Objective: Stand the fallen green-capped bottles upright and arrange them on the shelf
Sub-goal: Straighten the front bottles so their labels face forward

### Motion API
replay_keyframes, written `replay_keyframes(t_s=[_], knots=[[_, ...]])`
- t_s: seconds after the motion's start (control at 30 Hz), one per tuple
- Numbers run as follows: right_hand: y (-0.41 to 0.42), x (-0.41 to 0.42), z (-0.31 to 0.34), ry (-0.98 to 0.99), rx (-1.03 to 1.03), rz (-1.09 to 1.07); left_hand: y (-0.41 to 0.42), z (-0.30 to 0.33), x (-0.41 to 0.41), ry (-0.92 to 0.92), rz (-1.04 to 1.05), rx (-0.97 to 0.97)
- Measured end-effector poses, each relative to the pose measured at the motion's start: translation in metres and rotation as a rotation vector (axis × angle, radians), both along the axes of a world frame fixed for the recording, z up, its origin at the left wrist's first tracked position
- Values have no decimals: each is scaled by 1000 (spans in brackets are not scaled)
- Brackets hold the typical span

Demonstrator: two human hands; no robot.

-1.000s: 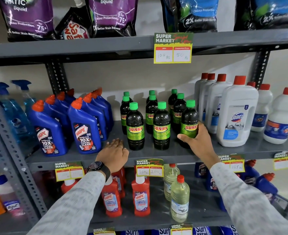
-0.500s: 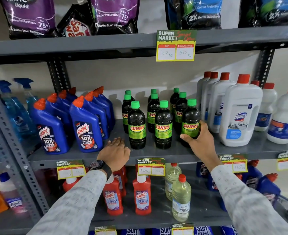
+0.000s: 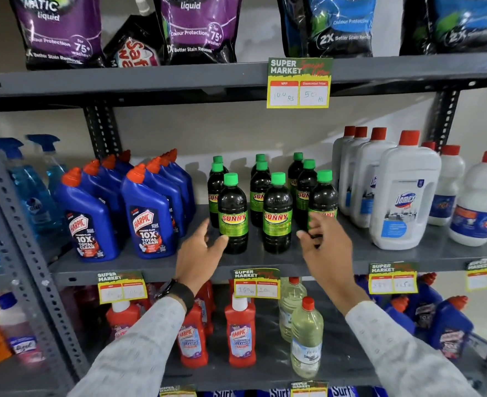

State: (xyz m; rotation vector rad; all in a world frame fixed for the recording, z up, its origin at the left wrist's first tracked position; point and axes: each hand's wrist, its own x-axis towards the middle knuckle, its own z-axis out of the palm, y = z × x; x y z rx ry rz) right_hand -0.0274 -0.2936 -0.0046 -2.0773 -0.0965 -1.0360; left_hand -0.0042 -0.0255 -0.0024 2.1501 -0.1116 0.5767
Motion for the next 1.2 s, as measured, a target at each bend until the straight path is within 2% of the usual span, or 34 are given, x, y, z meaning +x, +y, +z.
replay_keyframes(t_s=[0.1, 0.23, 0.33, 0.73, 1.2], knots=[[24, 9, 5, 196, -16, 62, -19, 15, 0, 44, -94, -99], [41, 18, 11, 276, 73, 43, -27, 14, 9, 25, -75, -84], [49, 22, 11, 294, 116, 54, -21, 12, 12, 14, -64, -71], [69, 19, 9, 306, 59, 143, 12, 2, 6, -80, -75, -103], [67, 19, 5, 313, 35, 146, 17, -7, 21, -40, -168, -167]])
